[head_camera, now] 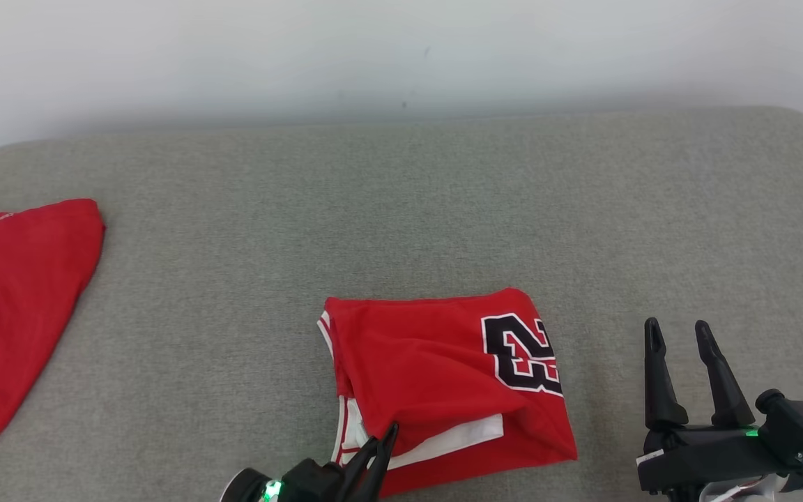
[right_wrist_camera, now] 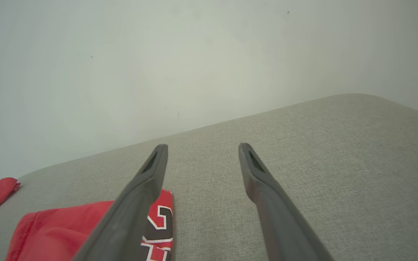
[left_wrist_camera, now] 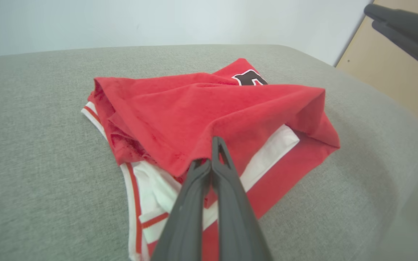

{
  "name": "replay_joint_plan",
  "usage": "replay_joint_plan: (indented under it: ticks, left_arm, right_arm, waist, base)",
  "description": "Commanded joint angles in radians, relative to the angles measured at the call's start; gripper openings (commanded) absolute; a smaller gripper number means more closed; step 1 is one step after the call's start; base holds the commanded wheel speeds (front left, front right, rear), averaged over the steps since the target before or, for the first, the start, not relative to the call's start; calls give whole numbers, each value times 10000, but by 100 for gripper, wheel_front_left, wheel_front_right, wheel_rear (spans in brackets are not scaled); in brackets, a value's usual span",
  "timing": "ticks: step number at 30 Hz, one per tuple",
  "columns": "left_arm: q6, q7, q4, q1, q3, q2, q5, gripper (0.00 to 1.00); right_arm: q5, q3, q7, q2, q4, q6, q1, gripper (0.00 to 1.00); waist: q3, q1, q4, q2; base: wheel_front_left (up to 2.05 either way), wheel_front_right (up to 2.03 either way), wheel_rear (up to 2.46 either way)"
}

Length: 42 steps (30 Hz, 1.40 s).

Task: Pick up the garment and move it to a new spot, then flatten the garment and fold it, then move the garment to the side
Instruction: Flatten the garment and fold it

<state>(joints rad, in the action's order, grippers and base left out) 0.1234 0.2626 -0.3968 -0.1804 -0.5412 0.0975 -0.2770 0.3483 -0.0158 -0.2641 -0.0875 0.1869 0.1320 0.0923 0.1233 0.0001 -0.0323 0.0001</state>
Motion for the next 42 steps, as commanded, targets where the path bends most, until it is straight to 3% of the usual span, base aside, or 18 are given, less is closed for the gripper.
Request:
replay_joint_plan:
  ticks: [1,10,12,13,14,15,27,37,42]
  left_arm:
    - [-6,32,135,217,16,39,102,0]
    - [-57,32,466,791,175,275,249,0]
    - [-69,32,428,902,305,241,96,6]
    - [-64,32,354,956,310,247,89,18]
    - [-48,32,278,993,288,250,80,41]
    - [-39,32,215,1000,295,242,54,100]
    - [-236,32,898,1163,1205,88,170,100]
    - [-679,32,2456,1438,3609,231,450,100]
    - [-693,32,2782,1623,4763,215,610,100]
  right_arm:
    - [-44,25,-2,5,31,-28,-133,100]
    - [-5,33,-2,-74,163,-28,-244,100]
    - [12,16,-2,-98,195,-28,-251,100]
    - [19,20,-2,-116,220,-28,-257,100]
    - [25,24,-2,-131,239,-28,-261,100]
    - [34,28,-2,-141,257,-28,-269,100]
    - [1,180,-2,-275,270,-28,-276,100]
    - [-94,250,-2,-290,179,-29,-343,100]
    - [-100,281,-2,-342,140,-29,-381,100]
  waist:
    - [-180,-1,230,-1]
    - [-317,-1,516,-1]
    - [-326,-1,513,-1]
    - [-328,-1,508,-1]
    - [-332,-1,504,-1]
    - [-335,-1,498,-1]
    - [-448,-1,533,-1]
    - [-656,-1,677,-1]
    - [-746,-1,698,-1]
  base:
    - [0,0,0]
    - [0,0,0]
    - [0,0,0]
    - [0,0,0]
    - [0,0,0]
    - [0,0,0]
    - [0,0,0]
    - [0,0,0]
    - [0,0,0]
